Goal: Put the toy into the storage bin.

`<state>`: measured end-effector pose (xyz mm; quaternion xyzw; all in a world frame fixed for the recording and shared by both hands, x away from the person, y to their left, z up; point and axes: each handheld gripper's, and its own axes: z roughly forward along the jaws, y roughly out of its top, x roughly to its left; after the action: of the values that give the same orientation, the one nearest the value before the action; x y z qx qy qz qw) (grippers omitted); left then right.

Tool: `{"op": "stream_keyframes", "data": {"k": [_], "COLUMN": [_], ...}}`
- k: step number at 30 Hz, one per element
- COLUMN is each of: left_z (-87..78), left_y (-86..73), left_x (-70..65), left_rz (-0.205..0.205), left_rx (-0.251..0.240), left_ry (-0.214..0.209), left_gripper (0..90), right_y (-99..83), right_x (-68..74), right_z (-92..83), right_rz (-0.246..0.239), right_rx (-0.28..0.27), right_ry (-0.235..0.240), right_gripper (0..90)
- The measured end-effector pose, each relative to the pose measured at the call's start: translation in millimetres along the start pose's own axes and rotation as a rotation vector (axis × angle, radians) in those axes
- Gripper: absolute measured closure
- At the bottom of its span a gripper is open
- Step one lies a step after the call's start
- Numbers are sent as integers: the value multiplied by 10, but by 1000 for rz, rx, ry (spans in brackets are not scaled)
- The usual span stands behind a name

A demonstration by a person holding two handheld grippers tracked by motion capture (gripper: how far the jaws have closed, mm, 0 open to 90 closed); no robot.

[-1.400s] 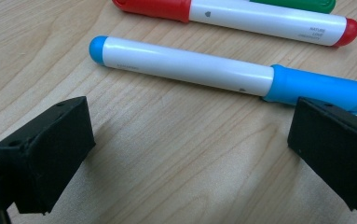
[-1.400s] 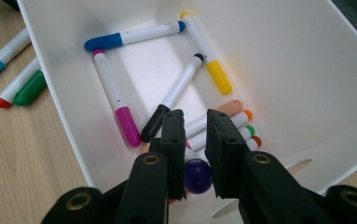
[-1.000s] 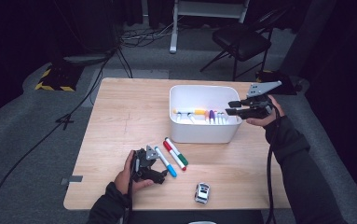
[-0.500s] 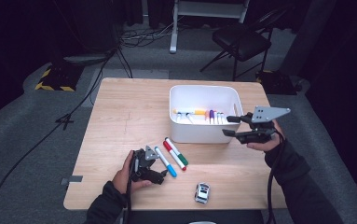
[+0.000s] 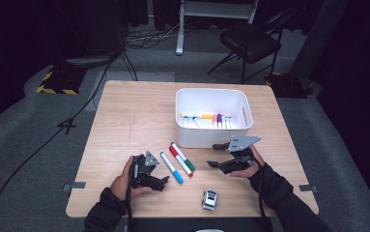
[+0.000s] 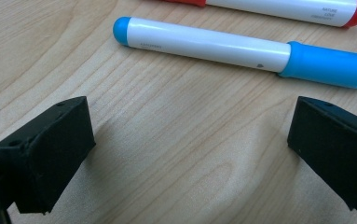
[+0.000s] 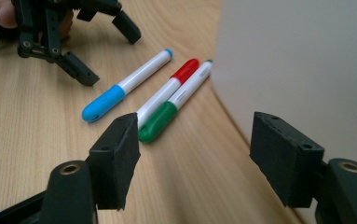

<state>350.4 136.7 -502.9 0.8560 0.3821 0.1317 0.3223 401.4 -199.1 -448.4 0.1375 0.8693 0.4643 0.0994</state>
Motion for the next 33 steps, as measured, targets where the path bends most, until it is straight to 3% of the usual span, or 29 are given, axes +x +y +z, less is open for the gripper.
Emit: {"op": "stream_keyframes", "data": {"k": [4, 7, 13, 21, 26, 31, 33], "left_z": [0, 3, 16, 18, 18, 14, 15], "left_y": [-2, 2, 12, 13, 14, 16, 15], "left_x": [-9, -7, -11, -16, -16, -21, -21], "left_rz": [-14, -12, -11, -16, -16, -22, -22], "left_rx": [4, 6, -2, -3, -2, 6, 6], "left_ry": [-4, -5, 0, 4, 4, 11, 10], "left_gripper": [4, 4, 4, 5, 5, 5, 5], "right_y": [-75, -76, -38, -24, -31, -48, -58], "right_x": [45, 87, 127, 112, 108, 113, 106], "right_z": [257, 372, 560, 726, 795, 851, 856], "right_rz": [36, 24, 17, 18, 40, 30, 37], "right_rx": [31, 57, 42, 62, 90, 133, 152], "right_ry": [35, 45, 66, 44, 15, -3, -17], "right_gripper": [332, 336, 344, 354, 367, 380, 422]}}
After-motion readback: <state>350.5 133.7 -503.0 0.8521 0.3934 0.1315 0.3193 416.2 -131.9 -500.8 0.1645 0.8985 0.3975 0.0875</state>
